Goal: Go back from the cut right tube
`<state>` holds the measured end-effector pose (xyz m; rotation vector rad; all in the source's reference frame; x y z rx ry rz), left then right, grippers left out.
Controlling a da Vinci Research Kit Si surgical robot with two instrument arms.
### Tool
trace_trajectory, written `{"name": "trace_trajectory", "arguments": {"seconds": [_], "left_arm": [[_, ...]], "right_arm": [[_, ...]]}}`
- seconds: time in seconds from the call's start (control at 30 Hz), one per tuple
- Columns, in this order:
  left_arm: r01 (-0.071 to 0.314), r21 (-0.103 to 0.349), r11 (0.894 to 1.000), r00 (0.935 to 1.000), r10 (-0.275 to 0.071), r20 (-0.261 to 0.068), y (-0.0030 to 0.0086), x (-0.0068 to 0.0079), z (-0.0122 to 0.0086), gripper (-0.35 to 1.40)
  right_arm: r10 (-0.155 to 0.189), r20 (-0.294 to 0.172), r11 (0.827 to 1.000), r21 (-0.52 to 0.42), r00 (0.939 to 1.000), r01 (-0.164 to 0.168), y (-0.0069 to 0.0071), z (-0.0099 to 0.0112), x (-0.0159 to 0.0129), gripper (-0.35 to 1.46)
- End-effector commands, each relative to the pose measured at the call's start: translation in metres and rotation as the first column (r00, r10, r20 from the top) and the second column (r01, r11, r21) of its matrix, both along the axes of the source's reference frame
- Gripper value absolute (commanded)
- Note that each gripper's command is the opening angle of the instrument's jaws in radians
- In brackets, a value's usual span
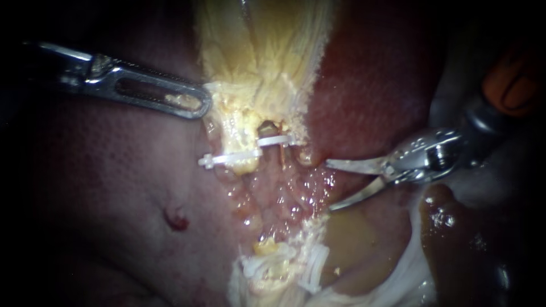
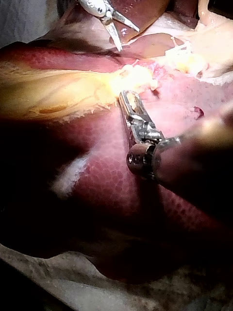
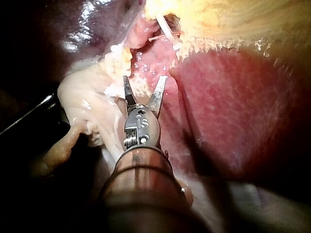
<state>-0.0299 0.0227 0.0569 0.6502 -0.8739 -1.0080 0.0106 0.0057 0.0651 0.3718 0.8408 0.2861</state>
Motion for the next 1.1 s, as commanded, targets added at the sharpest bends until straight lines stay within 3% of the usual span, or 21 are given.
{"name": "trace_trajectory", "arguments": {"seconds": [0.03, 0.33, 0.8, 1.1], "left_arm": [[0.001, 0.0, 1.0, 1.0, -0.001, -0.001, 0.0, 0.0, 0.0, -0.35], [0.006, -0.006, 1.0, 1.0, -0.006, -0.006, -0.0003, -0.001, 0.001, -0.35], [-0.021, 0.004, 1.0, 0.9997, 0.021, 0.012, -0.0021, -0.0055, 0.0047, -0.35], [-0.022, 0.014, 1.0, 0.9997, 0.021, 0.011, -0.0021, -0.0057, 0.0057, -0.35]], "right_arm": [[-0.002, 0.002, 1.0, -0.003, 1.0, 0.002, 0.0001, -0.0001, -0.0001, 1.43], [-0.008, 0.006, 1.0, -0.011, 0.9999, 0.008, 0.0001, -0.0002, -0.0003, 1.45], [-0.014, 0.004, 1.0, -0.015, 0.9999, 0.014, 0.0001, -0.0004, -0.0006, 1.45], [-0.017, 0.003, 1.0, -0.016, 0.9999, 0.017, 0.0004, -0.0009, -0.0006, 1.45]]}}
